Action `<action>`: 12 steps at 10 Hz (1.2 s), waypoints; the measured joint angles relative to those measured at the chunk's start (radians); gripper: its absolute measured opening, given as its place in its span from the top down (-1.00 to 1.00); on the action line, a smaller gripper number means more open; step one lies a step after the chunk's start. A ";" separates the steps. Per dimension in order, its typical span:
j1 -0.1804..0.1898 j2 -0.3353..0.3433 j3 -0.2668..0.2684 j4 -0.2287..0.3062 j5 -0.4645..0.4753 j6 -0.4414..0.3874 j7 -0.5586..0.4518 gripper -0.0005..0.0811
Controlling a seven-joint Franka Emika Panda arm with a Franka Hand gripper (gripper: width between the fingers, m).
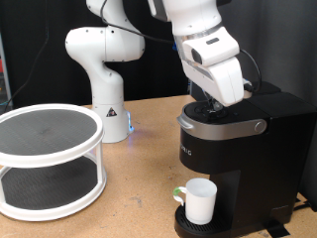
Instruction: Make a cup of coffee with the keurig machine
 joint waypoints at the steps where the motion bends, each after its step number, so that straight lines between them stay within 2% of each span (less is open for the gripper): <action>1: 0.001 -0.005 0.000 -0.016 0.017 0.024 -0.014 0.98; 5: 0.001 -0.027 0.000 -0.059 0.030 0.064 -0.033 0.98; 8: 0.001 -0.029 0.000 -0.063 0.026 0.066 -0.033 0.98; 12: -0.002 0.002 0.000 -0.008 -0.063 -0.040 0.057 0.98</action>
